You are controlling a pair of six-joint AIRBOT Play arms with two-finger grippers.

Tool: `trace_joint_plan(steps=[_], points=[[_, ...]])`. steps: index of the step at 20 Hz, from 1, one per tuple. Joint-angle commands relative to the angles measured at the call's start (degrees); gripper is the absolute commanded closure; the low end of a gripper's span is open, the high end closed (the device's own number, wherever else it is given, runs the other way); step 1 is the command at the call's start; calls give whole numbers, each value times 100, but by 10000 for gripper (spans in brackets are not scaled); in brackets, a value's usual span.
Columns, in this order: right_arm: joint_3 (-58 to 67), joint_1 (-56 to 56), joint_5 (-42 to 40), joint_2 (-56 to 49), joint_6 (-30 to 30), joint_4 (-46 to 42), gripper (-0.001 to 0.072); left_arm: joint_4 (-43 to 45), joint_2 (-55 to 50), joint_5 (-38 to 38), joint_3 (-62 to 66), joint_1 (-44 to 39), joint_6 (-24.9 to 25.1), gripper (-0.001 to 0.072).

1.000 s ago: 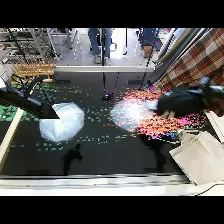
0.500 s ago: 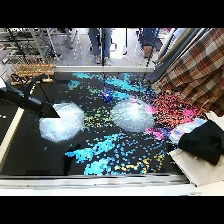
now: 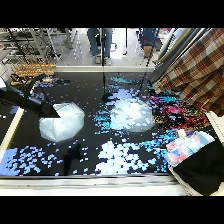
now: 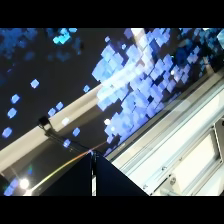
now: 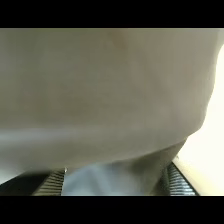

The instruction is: Fold the clothes and pants, and hang the long-sleeved shirts on hangers.

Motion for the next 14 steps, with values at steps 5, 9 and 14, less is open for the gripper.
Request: trace_joint_plan(steps=[5, 9, 14], points=[[2918, 1906, 341, 7, 356, 752, 96, 240, -2, 111, 0, 4, -85, 696], [2282, 4308, -404, 4, -70, 761, 205, 2636, 208, 999, 0, 11, -1174, 696], [1331, 6848, -3615, -37, -142, -581, 698, 3134, 828, 2771, 0, 166, -1482, 696]])
